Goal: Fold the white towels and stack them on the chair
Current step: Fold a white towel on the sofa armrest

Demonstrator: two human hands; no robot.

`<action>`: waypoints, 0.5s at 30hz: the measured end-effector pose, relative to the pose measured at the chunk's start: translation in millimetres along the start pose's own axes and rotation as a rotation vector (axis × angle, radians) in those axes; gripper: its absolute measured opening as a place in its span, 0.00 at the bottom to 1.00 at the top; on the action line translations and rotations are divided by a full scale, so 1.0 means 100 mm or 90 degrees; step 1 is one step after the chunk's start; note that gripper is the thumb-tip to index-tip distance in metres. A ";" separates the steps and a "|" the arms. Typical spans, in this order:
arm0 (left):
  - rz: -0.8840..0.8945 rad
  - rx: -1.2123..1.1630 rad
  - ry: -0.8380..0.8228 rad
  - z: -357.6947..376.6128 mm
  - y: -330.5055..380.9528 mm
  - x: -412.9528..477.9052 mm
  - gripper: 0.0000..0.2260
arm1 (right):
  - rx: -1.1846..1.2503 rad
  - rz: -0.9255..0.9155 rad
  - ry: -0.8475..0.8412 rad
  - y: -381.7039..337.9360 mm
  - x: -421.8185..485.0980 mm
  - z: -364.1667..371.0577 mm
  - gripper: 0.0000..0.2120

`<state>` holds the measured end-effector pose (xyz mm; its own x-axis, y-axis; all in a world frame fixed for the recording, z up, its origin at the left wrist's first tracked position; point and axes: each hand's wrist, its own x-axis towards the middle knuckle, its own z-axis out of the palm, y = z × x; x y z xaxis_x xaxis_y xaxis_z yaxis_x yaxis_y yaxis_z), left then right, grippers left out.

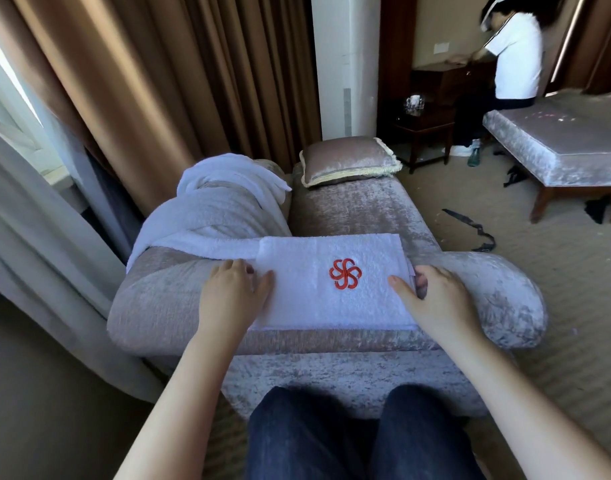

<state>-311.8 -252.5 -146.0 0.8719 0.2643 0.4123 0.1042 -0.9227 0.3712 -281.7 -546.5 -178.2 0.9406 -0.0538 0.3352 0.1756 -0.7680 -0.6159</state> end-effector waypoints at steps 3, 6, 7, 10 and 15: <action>-0.059 -0.058 -0.060 0.01 0.00 -0.05 0.17 | 0.059 0.063 -0.041 -0.05 -0.05 -0.03 0.15; -0.088 -0.179 -0.069 -0.04 0.05 -0.09 0.14 | 0.130 0.110 -0.064 -0.08 -0.08 -0.06 0.11; -0.103 -0.221 -0.077 -0.06 0.06 -0.10 0.13 | 0.163 0.122 -0.063 -0.07 -0.10 -0.07 0.10; -0.133 -0.337 -0.106 -0.08 0.14 -0.16 0.12 | 0.246 0.141 -0.032 -0.02 -0.20 -0.16 0.07; -0.115 -0.429 -0.138 0.04 0.41 -0.28 0.16 | 0.316 0.157 0.019 0.22 -0.41 -0.41 0.04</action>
<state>-329.5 -299.0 -145.6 0.9515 0.2702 0.1471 -0.0001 -0.4780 0.8784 -328.6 -587.2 -176.9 0.9638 -0.2178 0.1538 0.0732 -0.3384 -0.9382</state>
